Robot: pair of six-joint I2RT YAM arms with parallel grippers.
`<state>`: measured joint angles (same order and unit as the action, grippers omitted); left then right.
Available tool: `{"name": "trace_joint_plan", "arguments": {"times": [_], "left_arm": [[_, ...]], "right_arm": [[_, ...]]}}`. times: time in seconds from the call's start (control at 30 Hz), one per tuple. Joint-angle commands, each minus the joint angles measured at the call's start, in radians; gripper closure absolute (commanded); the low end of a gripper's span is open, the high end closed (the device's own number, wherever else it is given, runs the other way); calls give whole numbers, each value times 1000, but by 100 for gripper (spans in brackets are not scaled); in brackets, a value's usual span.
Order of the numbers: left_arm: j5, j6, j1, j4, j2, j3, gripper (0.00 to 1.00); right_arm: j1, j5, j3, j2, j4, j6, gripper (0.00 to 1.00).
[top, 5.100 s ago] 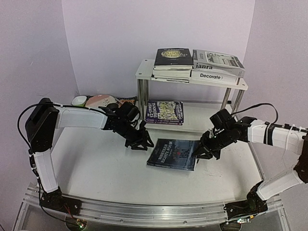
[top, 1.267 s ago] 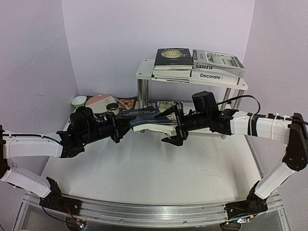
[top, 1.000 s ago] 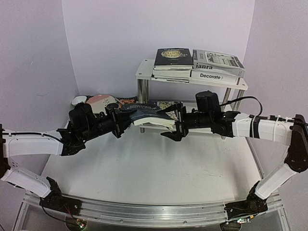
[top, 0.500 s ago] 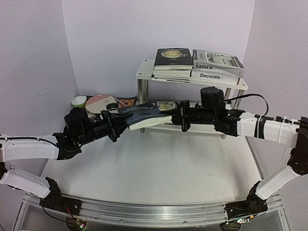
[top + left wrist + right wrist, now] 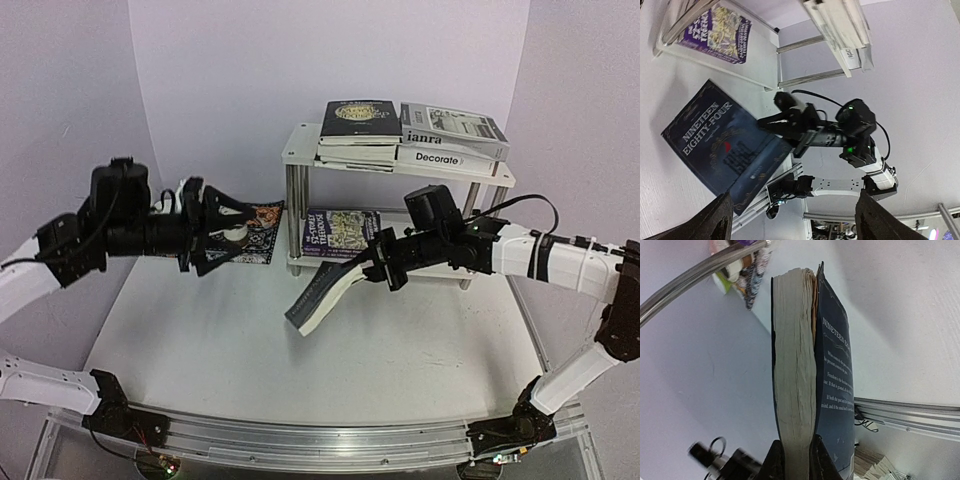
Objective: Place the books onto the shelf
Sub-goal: Pass from the right arm to the left
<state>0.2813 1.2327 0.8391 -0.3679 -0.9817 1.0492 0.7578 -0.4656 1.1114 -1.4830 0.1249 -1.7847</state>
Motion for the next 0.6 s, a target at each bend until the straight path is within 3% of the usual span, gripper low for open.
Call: {"name": "trace_joint_plan", "arguments": {"times": [0.0, 0.27, 0.57], "left_arm": [[-43, -489, 81, -454, -167, 350, 13], [-253, -692, 281, -533, -333, 558, 9], [-314, -799, 361, -591, -489, 690, 0]], "right_arm": [[-2, -30, 116, -13, -97, 16, 100], [6, 2, 178, -40, -209, -63, 100], [19, 40, 240, -46, -281, -144, 100]]}}
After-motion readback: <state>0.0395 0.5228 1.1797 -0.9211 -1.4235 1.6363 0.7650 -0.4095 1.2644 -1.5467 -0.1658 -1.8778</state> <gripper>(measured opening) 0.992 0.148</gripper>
